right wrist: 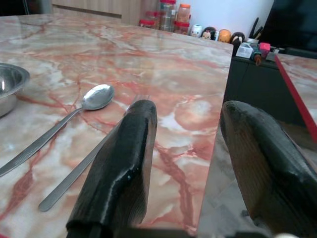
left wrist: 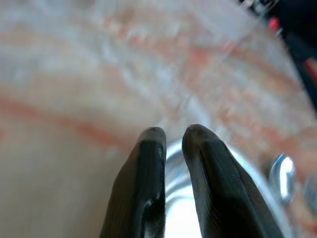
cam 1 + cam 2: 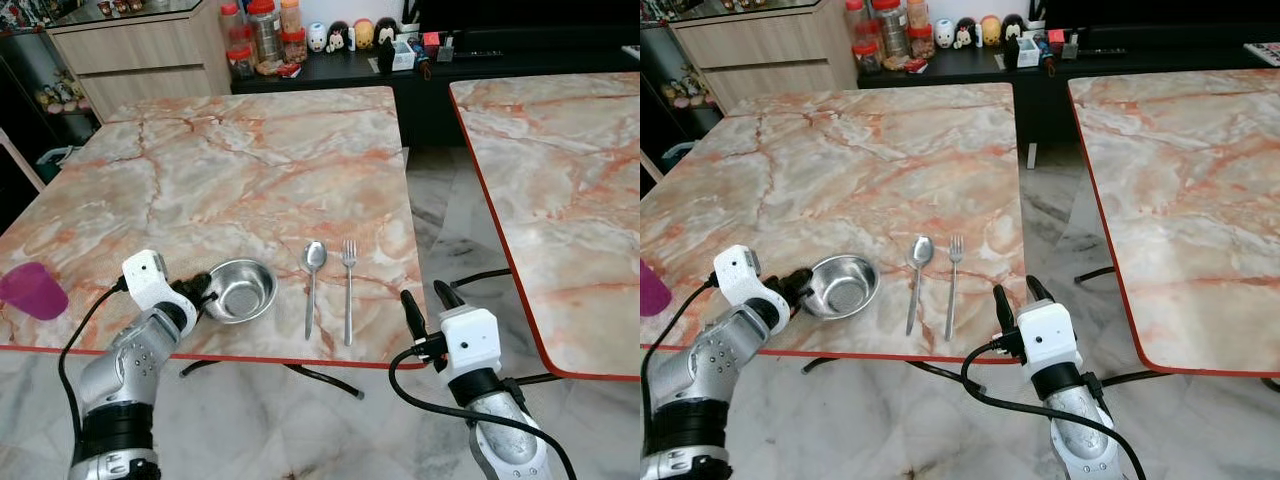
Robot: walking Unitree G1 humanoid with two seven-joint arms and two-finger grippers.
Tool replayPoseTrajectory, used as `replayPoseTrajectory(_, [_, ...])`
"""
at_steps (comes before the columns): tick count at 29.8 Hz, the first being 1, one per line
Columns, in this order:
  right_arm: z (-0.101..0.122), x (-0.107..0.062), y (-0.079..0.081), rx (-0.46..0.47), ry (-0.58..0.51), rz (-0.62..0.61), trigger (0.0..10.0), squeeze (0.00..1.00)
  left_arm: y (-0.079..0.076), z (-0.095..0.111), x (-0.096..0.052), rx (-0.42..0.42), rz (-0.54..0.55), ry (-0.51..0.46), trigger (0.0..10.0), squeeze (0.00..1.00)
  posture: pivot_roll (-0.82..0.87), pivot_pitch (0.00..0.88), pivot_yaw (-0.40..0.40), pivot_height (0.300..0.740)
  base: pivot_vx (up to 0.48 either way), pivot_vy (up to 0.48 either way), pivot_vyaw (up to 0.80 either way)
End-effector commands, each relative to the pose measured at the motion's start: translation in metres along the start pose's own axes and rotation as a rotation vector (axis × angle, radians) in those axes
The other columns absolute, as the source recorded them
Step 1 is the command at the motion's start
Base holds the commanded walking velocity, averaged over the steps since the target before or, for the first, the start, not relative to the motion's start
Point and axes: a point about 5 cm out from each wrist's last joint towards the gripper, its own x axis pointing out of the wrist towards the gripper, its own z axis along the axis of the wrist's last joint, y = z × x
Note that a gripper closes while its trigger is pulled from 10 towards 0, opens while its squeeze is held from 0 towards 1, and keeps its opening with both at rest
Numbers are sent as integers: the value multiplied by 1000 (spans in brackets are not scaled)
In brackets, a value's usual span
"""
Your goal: Setting the table
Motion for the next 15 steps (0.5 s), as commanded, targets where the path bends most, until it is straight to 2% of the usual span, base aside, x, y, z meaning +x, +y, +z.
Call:
replayPoseTrajectory(1, [1, 2, -3, 7, -10, -4, 10000, 0, -6, 16, -1, -4, -28, -97, 0, 0, -83, 45, 84, 740, 0, 0, 0])
replayPoseTrajectory(4, [2, 5, -5, 3, -16, -9, 10000, 0, -9, 18, -1, -12, -48, -144, 0, 0, -84, 41, 80, 740, 0, 0, 0])
replayPoseTrajectory(5, [3, 6, -7, 2, -20, -14, 10000, 0, -10, 19, -2, -11, -50, -164, 353, 0, -84, 39, 78, 740, 0, 0, 0])
replayPoseTrajectory(6, [4, 9, -10, 2, -27, -23, 10000, 0, -12, 20, -2, -8, -51, -189, 10000, 0, -82, 35, 74, 740, 0, 0, 0])
replayPoseTrajectory(13, [5, 12, -10, 2, -35, -18, 10000, 0, -12, 13, -1, -45, -44, -204, 10000, 0, -83, 33, 70, 740, 0, 0, 0])
replayPoseTrajectory(15, [5, 12, -10, 3, -36, -19, 10000, 0, -12, 16, -2, -62, -49, -233, 10000, 0, -83, 33, 70, 740, 0, 0, 0])
